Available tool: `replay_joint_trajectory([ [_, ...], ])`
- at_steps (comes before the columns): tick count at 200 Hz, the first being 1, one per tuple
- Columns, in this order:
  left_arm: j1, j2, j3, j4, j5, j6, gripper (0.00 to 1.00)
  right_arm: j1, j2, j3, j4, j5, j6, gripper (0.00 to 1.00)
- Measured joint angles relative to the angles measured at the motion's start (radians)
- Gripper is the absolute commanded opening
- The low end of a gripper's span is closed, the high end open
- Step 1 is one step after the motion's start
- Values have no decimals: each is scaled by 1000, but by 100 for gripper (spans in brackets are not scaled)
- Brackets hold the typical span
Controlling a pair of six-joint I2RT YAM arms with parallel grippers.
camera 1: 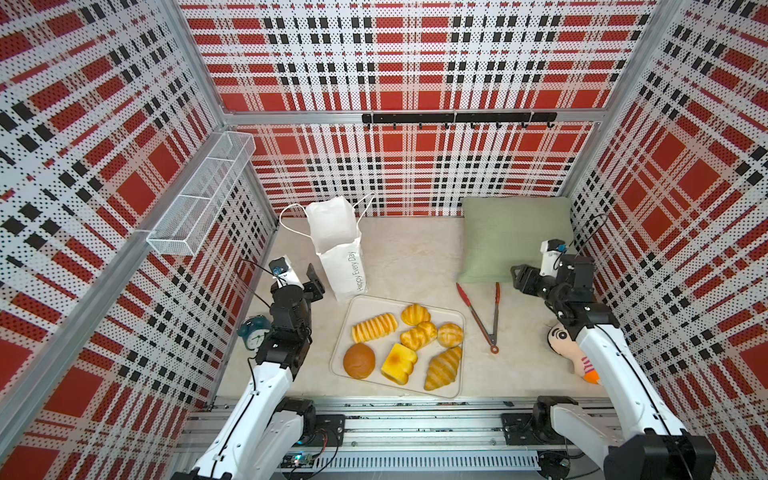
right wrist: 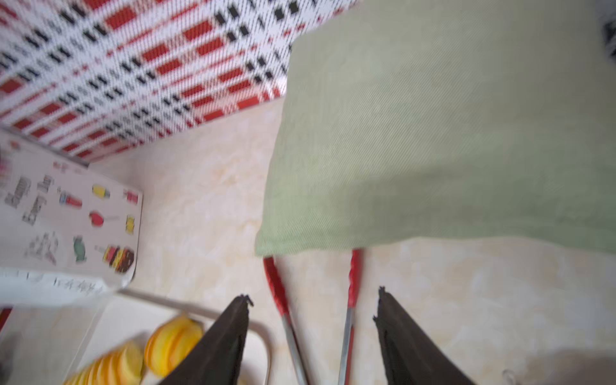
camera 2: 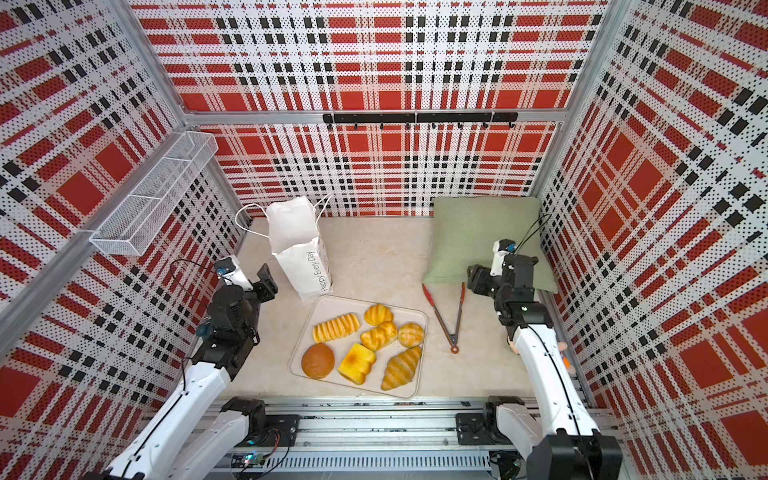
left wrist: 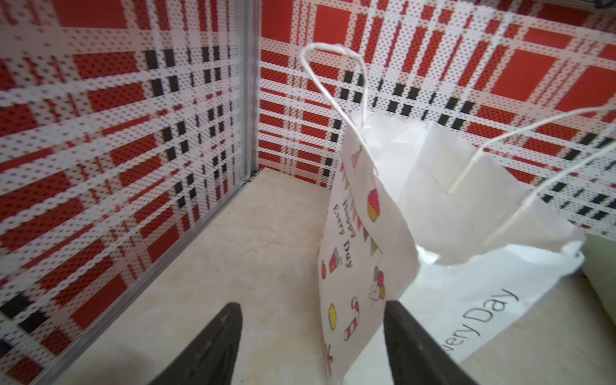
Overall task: Pack bread into a paper bag
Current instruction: Move the paper bag to the center of the board.
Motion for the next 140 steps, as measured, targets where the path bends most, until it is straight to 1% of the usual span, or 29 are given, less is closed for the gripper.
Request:
replay_joint_trajectory([
  [20,-8,-31,101,-101,-66,-15,52,92,-5,-20,-79,17,-14,64],
  [33,-29,-39,153,-141,-90,-20,43,126,15,-10,-112,23,-25,64],
  [41,-50,-38,174,-164,-99,-24,37,133,47,8,-126,27,-29,64],
  [54,-85,-29,198,-205,-106,-23,33,151,130,57,-140,40,-32,64],
  [64,-116,-6,209,-237,-109,-24,32,173,203,101,-143,52,-33,64],
  [65,-118,-5,210,-240,-109,-24,32,175,208,104,-143,53,-33,58],
  [66,-120,-3,211,-243,-109,-23,32,180,217,110,-143,52,-33,55],
  [70,-134,9,215,-258,-111,-24,33,195,245,126,-142,55,-34,53],
  [77,-154,27,218,-278,-112,-24,35,226,289,155,-143,58,-48,53],
  [88,-185,54,218,-310,-115,-22,43,272,346,200,-146,59,-58,53],
  [94,-200,62,218,-328,-119,-21,45,292,374,226,-147,60,-64,54],
  [117,-248,66,233,-365,-142,-14,48,345,475,351,-128,49,-78,55],
  [140,-257,91,296,-372,-159,-13,49,375,591,529,-111,35,-89,54],
])
